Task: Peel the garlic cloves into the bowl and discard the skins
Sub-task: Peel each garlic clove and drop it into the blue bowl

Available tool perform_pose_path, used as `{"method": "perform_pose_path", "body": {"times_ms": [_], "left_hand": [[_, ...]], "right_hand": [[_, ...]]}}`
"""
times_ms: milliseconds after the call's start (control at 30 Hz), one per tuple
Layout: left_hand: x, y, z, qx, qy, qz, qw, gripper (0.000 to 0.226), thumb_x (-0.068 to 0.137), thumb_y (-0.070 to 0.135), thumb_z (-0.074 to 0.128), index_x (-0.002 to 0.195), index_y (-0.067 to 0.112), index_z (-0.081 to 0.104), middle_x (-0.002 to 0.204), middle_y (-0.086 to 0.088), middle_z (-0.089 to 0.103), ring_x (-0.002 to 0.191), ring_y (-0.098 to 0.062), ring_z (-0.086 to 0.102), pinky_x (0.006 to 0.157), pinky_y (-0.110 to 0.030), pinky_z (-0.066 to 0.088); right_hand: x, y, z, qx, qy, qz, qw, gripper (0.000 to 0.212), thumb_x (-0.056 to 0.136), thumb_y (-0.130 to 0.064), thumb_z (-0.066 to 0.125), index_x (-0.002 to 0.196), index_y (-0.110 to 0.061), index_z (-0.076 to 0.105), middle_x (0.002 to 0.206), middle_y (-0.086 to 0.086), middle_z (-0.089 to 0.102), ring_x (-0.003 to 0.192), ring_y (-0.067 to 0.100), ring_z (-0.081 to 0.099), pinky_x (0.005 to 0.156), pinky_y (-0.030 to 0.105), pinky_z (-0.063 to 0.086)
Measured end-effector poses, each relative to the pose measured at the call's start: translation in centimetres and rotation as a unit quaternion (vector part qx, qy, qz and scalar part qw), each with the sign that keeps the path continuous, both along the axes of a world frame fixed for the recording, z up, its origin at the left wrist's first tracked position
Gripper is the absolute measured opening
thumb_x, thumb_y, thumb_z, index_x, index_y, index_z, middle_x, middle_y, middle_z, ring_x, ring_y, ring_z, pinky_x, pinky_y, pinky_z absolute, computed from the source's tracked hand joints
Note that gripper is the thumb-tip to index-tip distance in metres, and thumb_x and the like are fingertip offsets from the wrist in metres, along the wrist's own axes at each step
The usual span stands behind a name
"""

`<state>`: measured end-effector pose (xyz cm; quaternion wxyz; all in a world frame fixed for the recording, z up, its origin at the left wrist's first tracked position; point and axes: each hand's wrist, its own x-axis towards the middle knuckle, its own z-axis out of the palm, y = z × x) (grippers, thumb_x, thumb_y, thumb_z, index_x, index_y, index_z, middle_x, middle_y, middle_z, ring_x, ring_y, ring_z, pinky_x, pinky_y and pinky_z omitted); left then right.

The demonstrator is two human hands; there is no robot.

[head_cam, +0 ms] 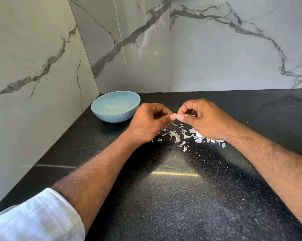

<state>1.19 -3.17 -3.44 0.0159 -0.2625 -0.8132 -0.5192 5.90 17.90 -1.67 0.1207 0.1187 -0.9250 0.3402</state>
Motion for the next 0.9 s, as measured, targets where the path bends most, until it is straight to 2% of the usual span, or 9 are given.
{"method": "perform_pose_path", "body": {"times_ms": [133, 233, 433, 533, 567, 633, 667, 800, 900], "left_hand": [[0.3, 0.1, 0.2, 0.042, -0.015, -0.005, 0.999, 0.009, 0.097, 0.019, 0.08, 0.093, 0.011, 0.079, 0.077, -0.004, 0.078, 0.061, -0.008, 0.062, 0.055, -0.019, 0.048], [0.3, 0.3, 0.1, 0.033, -0.007, 0.001, 0.999, 0.01, 0.098, 0.02, 0.078, 0.09, 0.014, 0.078, 0.076, -0.006, 0.078, 0.061, -0.017, 0.064, 0.055, -0.027, 0.05], [0.4, 0.4, 0.4, 0.057, -0.054, 0.01, 0.997, 0.007, 0.1, 0.014, 0.074, 0.096, 0.008, 0.075, 0.077, -0.004, 0.078, 0.066, -0.012, 0.068, 0.055, -0.028, 0.053], [0.7, 0.4, 0.6, 0.083, -0.079, 0.004, 0.993, 0.007, 0.101, 0.011, 0.072, 0.098, 0.005, 0.074, 0.076, -0.005, 0.077, 0.066, -0.014, 0.068, 0.055, -0.028, 0.052], [0.8, 0.4, 0.6, 0.085, -0.079, 0.004, 0.993, 0.006, 0.101, 0.011, 0.072, 0.098, 0.005, 0.074, 0.076, -0.005, 0.077, 0.066, -0.014, 0.068, 0.055, -0.029, 0.052], [1.0, 0.6, 0.6, 0.084, -0.066, 0.007, 0.994, 0.007, 0.101, 0.011, 0.072, 0.097, 0.007, 0.074, 0.077, -0.005, 0.077, 0.067, -0.015, 0.068, 0.057, -0.03, 0.053], [1.1, 0.6, 0.5, 0.084, -0.057, 0.011, 0.995, 0.007, 0.101, 0.012, 0.072, 0.096, 0.007, 0.075, 0.076, -0.005, 0.077, 0.066, -0.016, 0.067, 0.057, -0.031, 0.054], [1.3, 0.7, 0.6, 0.065, -0.004, 0.032, 0.997, 0.01, 0.099, 0.014, 0.073, 0.09, 0.011, 0.075, 0.073, -0.004, 0.076, 0.061, -0.016, 0.064, 0.055, -0.031, 0.054], [1.3, 0.7, 0.6, 0.016, 0.077, 0.06, 0.995, 0.011, 0.095, 0.018, 0.075, 0.083, 0.018, 0.075, 0.065, 0.002, 0.072, 0.053, -0.007, 0.057, 0.052, -0.024, 0.048]], "right_hand": [[0.0, 0.0, 0.0, -0.019, 0.004, -0.002, 1.0, 0.01, 0.099, -0.032, 0.072, 0.089, -0.03, 0.075, 0.073, 0.001, 0.069, 0.059, 0.01, 0.051, 0.055, 0.032, 0.045], [0.1, -0.1, -0.1, -0.028, 0.009, 0.008, 1.0, 0.011, 0.1, -0.028, 0.071, 0.09, -0.028, 0.076, 0.071, -0.001, 0.066, 0.059, 0.011, 0.05, 0.054, 0.033, 0.044], [0.1, -0.5, -0.3, -0.043, 0.041, -0.004, 0.998, 0.011, 0.1, -0.03, 0.07, 0.091, -0.028, 0.076, 0.071, 0.001, 0.068, 0.058, 0.014, 0.053, 0.053, 0.038, 0.048], [-0.1, -0.5, -0.3, -0.108, 0.023, -0.012, 0.994, 0.011, 0.1, -0.03, 0.071, 0.091, -0.029, 0.076, 0.079, 0.009, 0.074, 0.063, 0.026, 0.058, 0.06, 0.042, 0.052], [-0.2, -0.6, -0.3, -0.142, 0.018, -0.013, 0.99, 0.011, 0.1, -0.026, 0.071, 0.091, -0.029, 0.077, 0.081, 0.004, 0.076, 0.067, 0.02, 0.063, 0.064, 0.037, 0.054], [-0.1, -0.8, 0.0, -0.197, 0.0, -0.008, 0.98, 0.013, 0.1, -0.019, 0.071, 0.094, -0.027, 0.078, 0.085, -0.001, 0.078, 0.074, 0.007, 0.067, 0.066, 0.024, 0.052], [-0.1, -0.9, 0.1, -0.206, -0.004, -0.009, 0.979, 0.012, 0.1, -0.018, 0.07, 0.095, -0.026, 0.079, 0.087, 0.0, 0.078, 0.076, 0.008, 0.069, 0.067, 0.024, 0.052], [0.1, -0.9, -0.1, -0.163, 0.036, -0.017, 0.986, 0.009, 0.098, -0.023, 0.073, 0.095, -0.026, 0.081, 0.08, 0.004, 0.077, 0.075, 0.034, 0.07, 0.065, 0.046, 0.057], [0.3, -1.1, -0.2, -0.096, 0.081, -0.023, 0.992, 0.009, 0.096, -0.026, 0.073, 0.091, -0.027, 0.079, 0.071, 0.003, 0.072, 0.058, 0.031, 0.059, 0.054, 0.046, 0.052]]}}
